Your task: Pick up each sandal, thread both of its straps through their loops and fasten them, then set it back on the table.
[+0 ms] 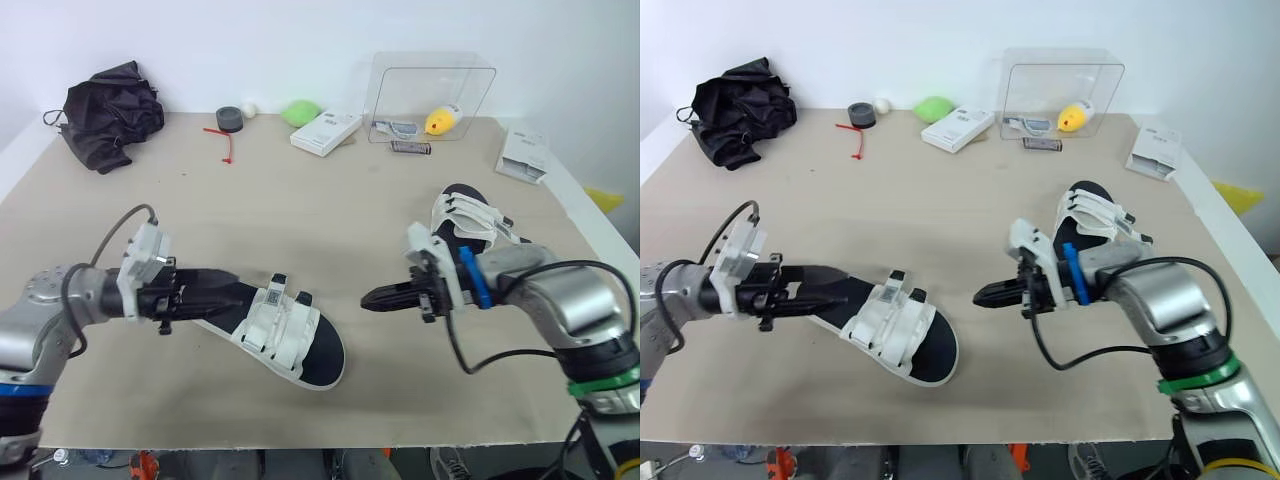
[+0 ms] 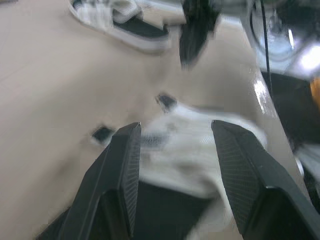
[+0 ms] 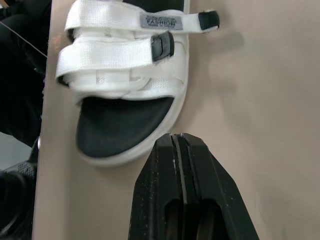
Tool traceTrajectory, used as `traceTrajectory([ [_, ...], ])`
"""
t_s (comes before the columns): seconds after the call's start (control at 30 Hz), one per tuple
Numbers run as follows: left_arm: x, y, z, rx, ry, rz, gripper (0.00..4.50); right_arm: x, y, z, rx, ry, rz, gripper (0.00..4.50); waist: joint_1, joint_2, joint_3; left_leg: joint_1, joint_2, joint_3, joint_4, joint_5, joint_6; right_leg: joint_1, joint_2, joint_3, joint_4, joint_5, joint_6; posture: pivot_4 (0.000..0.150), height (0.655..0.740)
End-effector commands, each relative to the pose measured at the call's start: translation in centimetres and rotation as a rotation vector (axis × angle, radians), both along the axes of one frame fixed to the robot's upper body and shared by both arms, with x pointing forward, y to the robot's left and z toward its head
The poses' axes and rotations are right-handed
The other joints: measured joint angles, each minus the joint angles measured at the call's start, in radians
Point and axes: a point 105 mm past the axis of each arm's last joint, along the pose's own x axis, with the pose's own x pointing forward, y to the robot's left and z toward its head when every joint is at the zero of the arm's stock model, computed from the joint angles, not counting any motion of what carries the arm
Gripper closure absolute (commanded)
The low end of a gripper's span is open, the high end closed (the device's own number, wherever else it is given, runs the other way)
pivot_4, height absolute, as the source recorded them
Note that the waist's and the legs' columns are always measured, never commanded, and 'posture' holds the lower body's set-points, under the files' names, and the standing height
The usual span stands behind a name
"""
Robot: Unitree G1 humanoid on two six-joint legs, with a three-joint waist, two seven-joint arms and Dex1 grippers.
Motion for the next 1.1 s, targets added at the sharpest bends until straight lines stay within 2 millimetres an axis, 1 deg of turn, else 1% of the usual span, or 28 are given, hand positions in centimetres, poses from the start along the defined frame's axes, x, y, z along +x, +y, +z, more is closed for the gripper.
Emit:
traceTrajectory([
  [0.03, -0.9, 1.2, 0.2, 0.075, -0.088, -0.002, 2.18, -1.6, -0.6, 2.2, 0.07, -0.078, 0.008, 4.5, 0.002, 0.0, 0.0, 0.0, 0.0, 0.0, 0.0, 0.0, 0.0, 0.0, -0.001, 0.0, 0.0, -0.001, 0.0, 0.15, 0.74],
  [0.1, -1.5, 1.5, -0.2, 0.067, -0.079, 0.011, 2.18, -2.4, -1.0, 2.7, 0.137, -0.088, -0.039, 4.5, 0.004, 0.0, 0.0, -0.001, 0.0, -0.001, 0.0, 0.0, 0.0, -0.001, -0.001, -0.001, 0.0, -0.001, 0.0, 0.15, 0.74],
  [0.2, -2.1, 1.2, -1.0, 0.077, -0.074, -0.004, 2.18, -3.3, -1.3, 2.8, 0.184, -0.097, -0.081, 4.5, 0.004, 0.001, 0.001, -0.001, 0.001, -0.001, 0.001, 0.0, 0.0, 0.0, -0.001, -0.002, 0.0, -0.001, 0.0, 0.15, 0.74],
  [0.27, -2.3, 0.8, -1.9, 0.099, -0.086, -0.031, 2.18, -4.0, -1.2, 3.1, 0.223, -0.104, -0.1, 4.5, 0.004, 0.001, 0.001, -0.001, 0.0, 0.0, 0.002, 0.0, -0.001, 0.001, -0.001, -0.001, 0.0, -0.001, 0.004, 0.15, 0.74],
  [0.37, -1.4, 0.0, -2.5, 0.075, -0.115, -0.033, 2.18, -5.6, -0.7, 4.1, 0.292, -0.125, -0.088, 4.5, 0.005, 0.002, 0.001, 0.001, 0.0, 0.002, 0.003, 0.002, 0.0, 0.003, 0.0, -0.002, 0.0, -0.002, 0.007, 0.15, 0.74],
  [0.53, -0.6, -0.3, -3.1, 0.069, -0.121, -0.036, 2.18, -6.9, -0.2, 4.3, 0.311, -0.139, -0.09, 4.5, 0.007, 0.002, 0.001, 0.002, 0.001, 0.002, 0.005, 0.004, 0.002, 0.004, 0.002, -0.002, 0.0, 0.002, 0.006, 0.15, 0.74],
  [0.67, -0.1, -0.2, -3.0, 0.056, -0.115, -0.04, 2.18, -6.8, -0.3, 4.2, 0.294, -0.151, -0.123, 4.5, 0.004, 0.002, 0.001, 0.002, 0.001, 0.003, 0.005, 0.005, 0.003, 0.004, 0.002, -0.001, 0.001, 0.003, 0.006, 0.15, 0.74],
  [0.73, -0.3, -0.5, -3.3, 0.063, -0.097, -0.064, 2.18, -6.7, -0.4, 4.1, 0.289, -0.15, -0.137, 4.5, 0.004, 0.002, 0.001, 0.002, 0.001, 0.003, 0.005, 0.005, 0.003, 0.004, 0.002, -0.001, 0.001, 0.003, 0.007, 0.15, 0.74],
  [0.93, -1.5, -2.0, -4.6, 0.081, -0.034, -0.151, 2.18, -6.4, -0.5, 3.7, 0.275, -0.141, -0.153, 4.5, 0.004, 0.002, 0.001, 0.002, 0.001, 0.004, 0.005, 0.004, 0.003, 0.004, 0.002, 0.0, 0.001, 0.002, 0.007, 0.15, 0.74],
  [1.07, -1.6, -3.0, -5.3, 0.076, -0.014, -0.171, 2.18, -6.2, -0.2, 3.6, 0.27, -0.141, -0.149, 4.5, 0.004, 0.002, 0.001, 0.002, 0.001, 0.003, 0.005, 0.004, 0.003, 0.004, 0.002, 0.0, 0.001, 0.003, 0.007, 0.15, 0.74],
  [1.1, -1.7, -3.3, -5.4, 0.071, -0.009, -0.178, 2.42, -6.2, -0.1, 3.6, 0.268, -0.145, -0.146, 4.5, 0.005, 0.002, 0.001, 0.002, 0.001, 0.003, 0.005, 0.005, 0.003, 0.004, 0.002, 0.0, 0.001, 0.003, 0.007, 0.15, 0.74],
])
